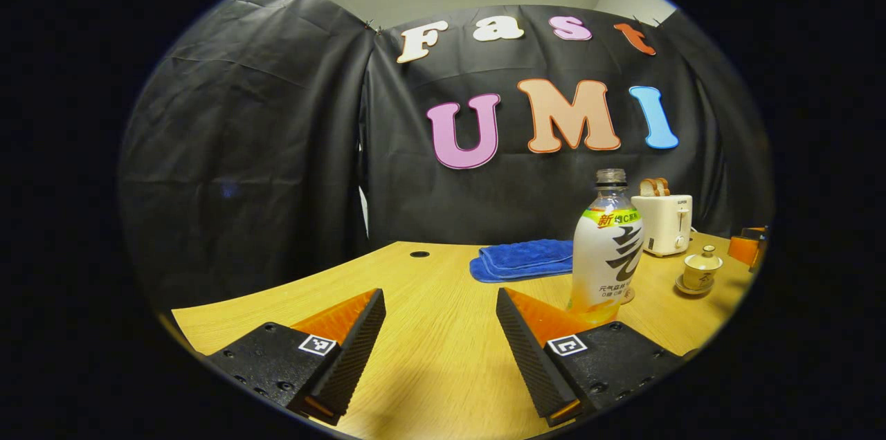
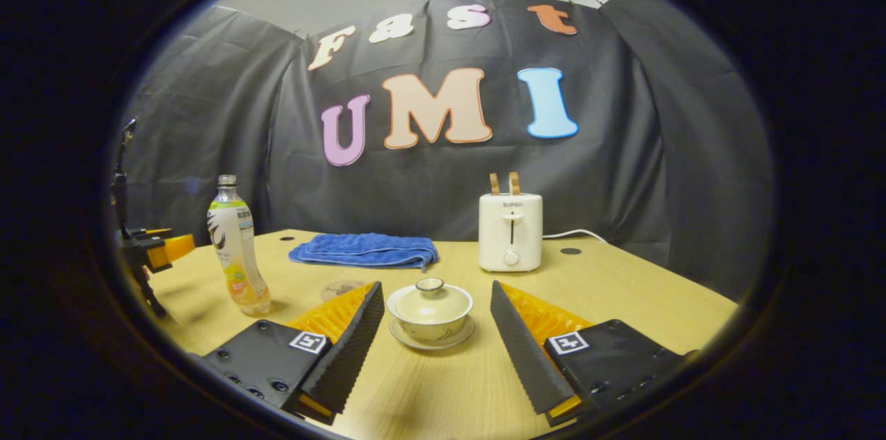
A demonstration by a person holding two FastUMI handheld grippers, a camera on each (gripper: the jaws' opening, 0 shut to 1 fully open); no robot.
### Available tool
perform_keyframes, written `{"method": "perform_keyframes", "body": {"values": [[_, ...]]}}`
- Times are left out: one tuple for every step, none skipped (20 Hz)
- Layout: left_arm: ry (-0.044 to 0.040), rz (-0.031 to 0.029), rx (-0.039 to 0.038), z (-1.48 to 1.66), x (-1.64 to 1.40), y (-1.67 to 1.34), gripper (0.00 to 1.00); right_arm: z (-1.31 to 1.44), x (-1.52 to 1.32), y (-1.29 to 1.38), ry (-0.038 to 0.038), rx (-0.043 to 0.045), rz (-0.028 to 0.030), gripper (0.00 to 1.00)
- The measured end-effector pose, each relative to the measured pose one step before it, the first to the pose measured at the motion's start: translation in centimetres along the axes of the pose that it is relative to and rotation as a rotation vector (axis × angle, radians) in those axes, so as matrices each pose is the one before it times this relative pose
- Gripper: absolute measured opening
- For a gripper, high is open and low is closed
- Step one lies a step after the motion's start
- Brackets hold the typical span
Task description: Open the teacup lid with one hand, grasp the water bottle and pour water into the teacup with the other hand; after pouring, place the water bottle on the coaster and then close the teacup lid.
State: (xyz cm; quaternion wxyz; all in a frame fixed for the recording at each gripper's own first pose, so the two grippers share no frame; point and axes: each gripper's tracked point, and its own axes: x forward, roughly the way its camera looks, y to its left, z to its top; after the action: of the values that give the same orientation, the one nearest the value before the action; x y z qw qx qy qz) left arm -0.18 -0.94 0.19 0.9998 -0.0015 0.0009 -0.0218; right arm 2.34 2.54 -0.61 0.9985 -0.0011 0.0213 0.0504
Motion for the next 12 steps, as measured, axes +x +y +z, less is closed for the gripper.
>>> {"method": "perform_keyframes", "body": {"values": [[0.00076, -0.00223, 0.00064, -0.144, -0.102, -0.086, 0.94, 0.014, 0.398, 0.151, 0.00420, -0.00003, 0.00383, 1.00], [-0.00506, -0.00350, 0.00388, 0.154, 0.019, -0.056, 0.94, -0.142, 0.344, 0.058, 0.00976, -0.00033, 0.00008, 0.95], [0.00002, -0.00392, 0.00043, 0.026, -0.012, -0.052, 0.94, -0.073, 0.419, 0.021, 0.00854, -0.00053, 0.00202, 0.95], [0.00174, -0.00075, -0.00110, 0.005, 0.038, 0.023, 0.94, -0.135, 0.632, -0.037, 0.01144, -0.00062, -0.00217, 0.95], [-0.00212, -0.00040, 0.00135, 0.023, 0.035, 0.055, 0.94, -0.064, 0.562, -0.029, 0.00931, 0.00042, -0.00341, 0.95], [0.00175, -0.00004, -0.00051, -0.037, 0.022, 0.023, 0.94, 0.057, 0.539, -0.086, 0.00320, -0.00139, -0.00436, 0.95], [-0.00100, -0.00086, -0.00018, -0.073, -0.118, -0.011, 0.94, -0.009, 0.244, 0.016, 0.00169, -0.00188, -0.00346, 0.95], [0.00002, -0.00119, 0.00052, 0.010, 0.007, -0.043, 0.95, -0.040, 0.477, 0.107, 0.00141, -0.00022, 0.00239, 0.95], [0.00014, 0.00006, -0.00048, -0.074, 0.004, -0.075, 0.94, -0.007, 0.471, 0.075, 0.00238, -0.00052, 0.00155, 0.95], [-0.00018, -0.00025, 0.00029, 0.063, 0.049, -0.038, 0.94, -0.066, 0.480, 0.043, 0.00655, 0.00099, 0.00086, 0.95], [0.00008, 0.00006, -0.00004, -0.016, -0.043, 0.014, 0.94, -0.173, 0.620, 0.033, 0.00794, 0.00011, -0.00030, 0.95], [-0.00002, 0.00002, 0.00008, 0.064, 0.066, 0.039, 0.94, -0.109, 0.443, 0.135, 0.01054, -0.00092, 0.00480, 0.95]]}}
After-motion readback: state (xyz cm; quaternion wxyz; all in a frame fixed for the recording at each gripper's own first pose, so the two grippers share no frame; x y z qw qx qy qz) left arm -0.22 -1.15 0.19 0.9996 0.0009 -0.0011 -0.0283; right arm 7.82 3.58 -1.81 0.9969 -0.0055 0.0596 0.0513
